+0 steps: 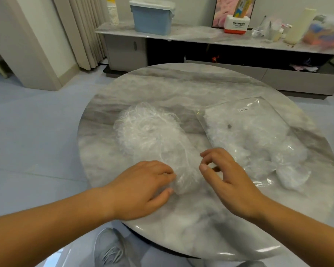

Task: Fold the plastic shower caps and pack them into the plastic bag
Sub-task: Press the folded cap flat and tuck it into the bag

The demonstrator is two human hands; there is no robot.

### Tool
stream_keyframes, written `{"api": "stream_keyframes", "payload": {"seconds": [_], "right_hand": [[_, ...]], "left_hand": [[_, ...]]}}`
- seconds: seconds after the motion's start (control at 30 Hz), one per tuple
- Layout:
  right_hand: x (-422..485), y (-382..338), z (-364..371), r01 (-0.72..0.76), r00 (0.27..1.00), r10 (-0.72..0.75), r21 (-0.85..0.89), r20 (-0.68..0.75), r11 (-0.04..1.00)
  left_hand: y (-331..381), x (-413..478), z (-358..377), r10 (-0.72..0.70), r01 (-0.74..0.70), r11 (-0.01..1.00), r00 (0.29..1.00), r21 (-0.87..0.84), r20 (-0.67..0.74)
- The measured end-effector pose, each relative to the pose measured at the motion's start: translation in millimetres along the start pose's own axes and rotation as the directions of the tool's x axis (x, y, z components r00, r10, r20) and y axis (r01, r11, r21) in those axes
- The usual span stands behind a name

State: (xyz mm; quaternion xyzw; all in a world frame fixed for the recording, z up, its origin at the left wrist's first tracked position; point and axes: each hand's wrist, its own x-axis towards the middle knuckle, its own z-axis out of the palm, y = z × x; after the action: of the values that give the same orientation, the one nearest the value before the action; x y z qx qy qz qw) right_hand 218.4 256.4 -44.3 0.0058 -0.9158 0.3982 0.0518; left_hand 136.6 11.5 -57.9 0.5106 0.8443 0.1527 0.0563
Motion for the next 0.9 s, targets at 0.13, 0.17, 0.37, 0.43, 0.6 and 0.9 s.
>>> {"api": "stream_keyframes", "payload": {"seconds": [0.13, 0.17, 0.37, 0.43, 0.6, 0.9], "right_hand": [[-25, 7, 0, 0.070, 0.960, -0.061, -0.020, 0.275, 0.997], [-29, 10, 2, 0.039, 0.944, -0.033, -0.011, 0.327, 0.999], [-33, 20, 10, 0.187, 0.913, -0.122, -0.132, 0.389, 0.974], [-33, 20, 8, 0.192, 0.908, -0.125, -0.131, 0.399, 0.973], [-31, 20, 7, 0.198, 0.911, -0.132, -0.134, 0.391, 0.971], [-28, 18, 8, 0.172, 0.917, -0.103, -0.149, 0.386, 0.974]], "left_hand": [[3, -20, 15, 0.042, -0.022, 0.989, 0.990, -0.144, 0.135], [2, -22, 18, 0.024, 0.006, 0.979, 0.989, -0.203, 0.146], [-1, -12, 22, -0.077, 0.105, 0.947, 0.992, -0.302, 0.104], [0, -9, 23, -0.054, 0.085, 0.956, 0.992, -0.279, 0.118], [5, -6, 23, -0.026, 0.056, 0.960, 0.993, -0.275, 0.111], [2, -3, 23, -0.040, 0.099, 0.960, 0.974, -0.261, 0.223]]}}
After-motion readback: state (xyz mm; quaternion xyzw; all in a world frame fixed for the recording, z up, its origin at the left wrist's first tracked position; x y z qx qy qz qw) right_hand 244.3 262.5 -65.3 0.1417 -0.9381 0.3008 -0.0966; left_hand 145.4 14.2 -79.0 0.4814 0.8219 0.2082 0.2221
